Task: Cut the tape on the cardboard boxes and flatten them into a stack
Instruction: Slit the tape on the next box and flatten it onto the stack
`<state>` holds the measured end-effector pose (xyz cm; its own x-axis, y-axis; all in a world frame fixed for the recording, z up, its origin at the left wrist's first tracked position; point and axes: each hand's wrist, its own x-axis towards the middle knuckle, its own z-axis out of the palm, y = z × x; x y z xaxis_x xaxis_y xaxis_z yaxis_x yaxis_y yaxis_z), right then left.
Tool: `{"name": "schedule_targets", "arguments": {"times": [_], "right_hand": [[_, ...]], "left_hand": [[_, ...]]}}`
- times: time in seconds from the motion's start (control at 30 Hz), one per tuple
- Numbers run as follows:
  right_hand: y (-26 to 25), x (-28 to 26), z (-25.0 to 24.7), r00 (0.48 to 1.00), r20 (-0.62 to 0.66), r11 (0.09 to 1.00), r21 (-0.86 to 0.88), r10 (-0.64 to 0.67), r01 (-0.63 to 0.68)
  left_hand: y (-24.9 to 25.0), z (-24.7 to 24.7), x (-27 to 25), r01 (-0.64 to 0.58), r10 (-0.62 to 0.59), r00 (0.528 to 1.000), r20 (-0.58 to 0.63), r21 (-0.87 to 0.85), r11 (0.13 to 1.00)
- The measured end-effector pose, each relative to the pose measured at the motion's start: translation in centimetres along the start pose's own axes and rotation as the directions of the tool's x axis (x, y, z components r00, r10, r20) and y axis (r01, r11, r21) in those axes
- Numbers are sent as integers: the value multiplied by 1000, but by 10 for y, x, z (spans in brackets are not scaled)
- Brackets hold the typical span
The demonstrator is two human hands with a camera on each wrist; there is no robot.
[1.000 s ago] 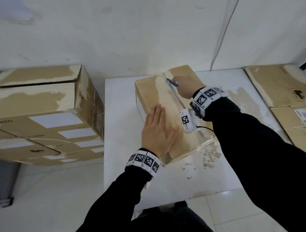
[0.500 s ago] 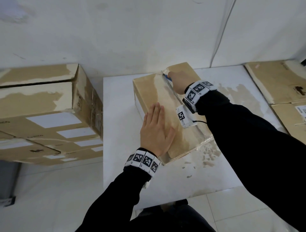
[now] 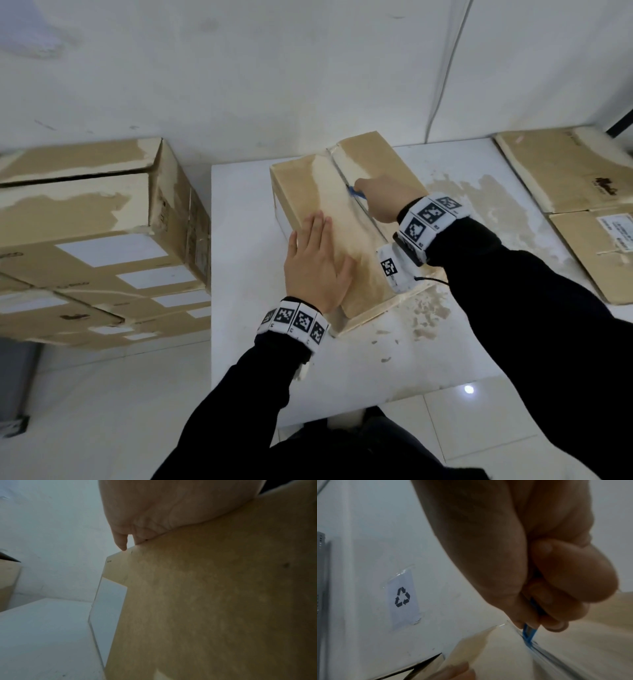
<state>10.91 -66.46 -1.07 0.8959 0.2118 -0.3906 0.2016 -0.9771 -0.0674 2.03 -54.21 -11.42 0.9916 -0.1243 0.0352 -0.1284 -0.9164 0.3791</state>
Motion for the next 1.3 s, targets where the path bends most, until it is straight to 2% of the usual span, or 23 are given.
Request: {"name": "schedule_targets", "arguments": {"times": [0.2, 0.4, 0.5, 0.57, 0.6, 0.63, 0.67, 0.7, 0.73, 0.77, 0.83, 0.93, 1.07, 1.17, 1.3], "right_hand": [[26, -47, 21, 999, 50, 1000, 9, 16, -16], [57, -118, 51, 993, 105, 981, 179, 59, -77], [62, -147, 74, 994, 44, 965, 240, 101, -109], [60, -153, 87, 992, -22, 957, 268, 126, -116], [60, -153, 92, 990, -52, 951, 289, 132, -112], [62, -153, 97, 988, -74, 941, 322, 133, -103], [64, -153, 101, 987, -86, 924, 370, 134, -94], [67, -153, 104, 986, -90, 899, 429, 140, -88], [70, -154, 106, 985, -91, 874, 479, 144, -83], [71, -156, 107, 985, -97, 856, 511, 144, -75], [71, -158, 108, 982, -122, 847, 528, 142, -57], [70, -158, 110, 974, -169, 870, 490, 151, -50], [66, -151, 113, 967, -208, 910, 412, 149, -52], [66, -145, 112, 965, -215, 929, 365, 152, -65], [65, -148, 109, 962, -216, 920, 385, 169, -75]], "left_hand": [[-1, 1, 2, -2, 2, 1000, 5, 18, 1000], [2, 0, 3, -8, 5, 999, 40, 81, 997], [5, -6, 4, -19, 1, 996, 92, 193, 981], [5, -14, 10, -133, 105, 988, 118, 264, 955], [5, -19, 16, -258, 230, 964, 134, 259, 931], [5, -21, 22, -420, 391, 906, 162, 232, 877], [4, -20, 30, -570, 541, 821, 180, 204, 796], [4, -19, 38, -670, 643, 742, 188, 179, 721], [6, -22, 48, -718, 686, 694, 218, 150, 679], [9, -25, 56, -737, 694, 670, 262, 122, 665], [15, -29, 70, -751, 689, 642, 337, 91, 654], [15, -23, 77, -768, 705, 621, 342, 86, 634], [6, -16, 80, -783, 737, 605, 300, 57, 619], [10, -15, 83, -778, 744, 610, 273, 28, 628], [17, -12, 85, -780, 777, 615, 132, -42, 624]]}}
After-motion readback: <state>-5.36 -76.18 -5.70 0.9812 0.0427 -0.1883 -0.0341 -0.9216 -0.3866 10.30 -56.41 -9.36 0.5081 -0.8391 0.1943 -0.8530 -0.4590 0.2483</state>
